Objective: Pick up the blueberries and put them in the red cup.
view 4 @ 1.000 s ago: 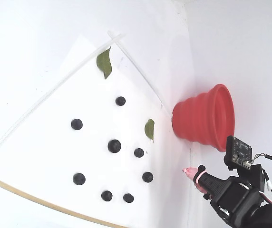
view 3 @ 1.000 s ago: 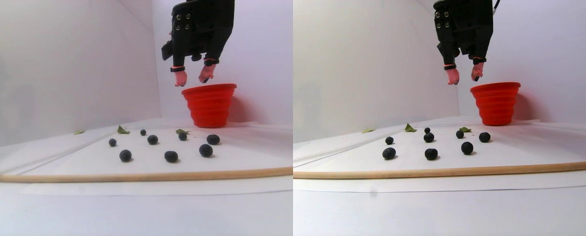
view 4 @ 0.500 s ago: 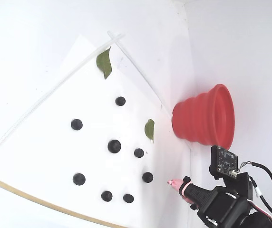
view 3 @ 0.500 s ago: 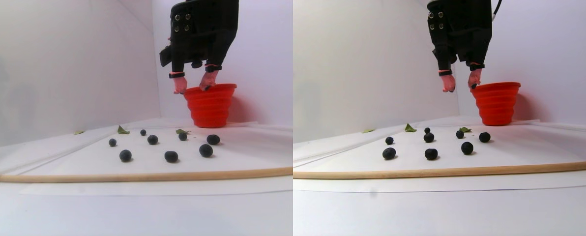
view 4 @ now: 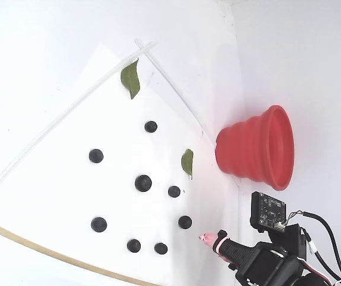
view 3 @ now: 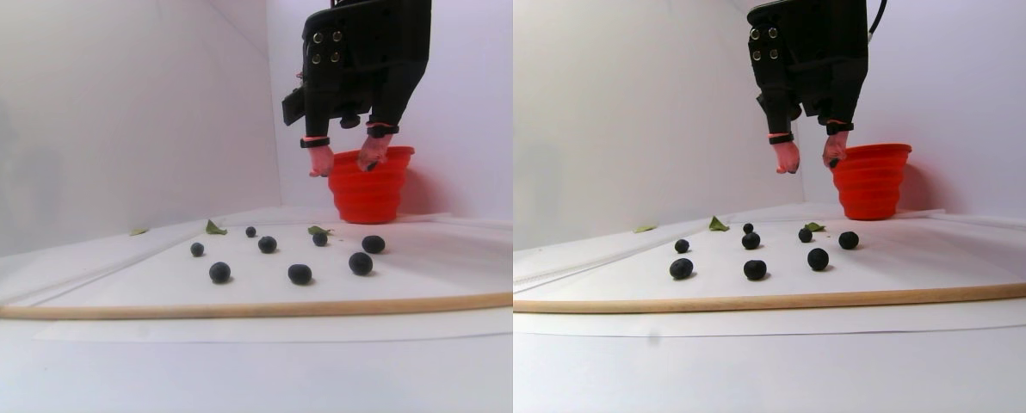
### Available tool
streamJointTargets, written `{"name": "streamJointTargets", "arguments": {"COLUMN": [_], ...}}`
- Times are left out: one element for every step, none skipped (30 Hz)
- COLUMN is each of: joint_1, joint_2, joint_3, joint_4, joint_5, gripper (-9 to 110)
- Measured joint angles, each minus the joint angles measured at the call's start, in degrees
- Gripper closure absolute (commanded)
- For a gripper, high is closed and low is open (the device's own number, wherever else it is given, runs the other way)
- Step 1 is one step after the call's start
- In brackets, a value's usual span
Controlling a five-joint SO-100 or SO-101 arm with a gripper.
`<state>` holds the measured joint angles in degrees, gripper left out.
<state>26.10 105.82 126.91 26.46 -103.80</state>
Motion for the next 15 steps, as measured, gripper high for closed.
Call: {"name": "streamJointTargets", "arguments": {"joint_1": [0.0, 0.0, 0.0, 0.0, 0.0, 0.09, 0.09, 0.18, 0.18, 0.18, 0.18, 0.18, 0.18, 0.18, 0.26], "joint_2": [0.0, 0.0, 0.0, -0.26, -0.7, -1.23, -1.49, -1.93, -2.64, -3.08, -3.34, -3.6, -3.87, -4.22, -4.92], "joint_3": [0.0, 0.0, 0.0, 0.0, 0.0, 0.0, 0.18, 0.53, 0.88, 1.23, 1.58, 1.93, 2.02, 2.02, 2.02], "joint_4": [-0.26, -0.44, -0.7, -1.05, -1.32, -1.67, -2.02, -2.46, -2.9, -3.25, -3.52, -4.04, -4.22, -4.48, -4.92], "joint_5": [0.0, 0.0, 0.0, 0.0, 0.0, 0.0, 0.0, 0.0, 0.0, 0.0, 0.0, 0.0, 0.0, 0.0, 0.0], "gripper": [84, 84, 84, 84, 84, 84, 84, 84, 84, 84, 84, 84, 84, 84, 84]}}
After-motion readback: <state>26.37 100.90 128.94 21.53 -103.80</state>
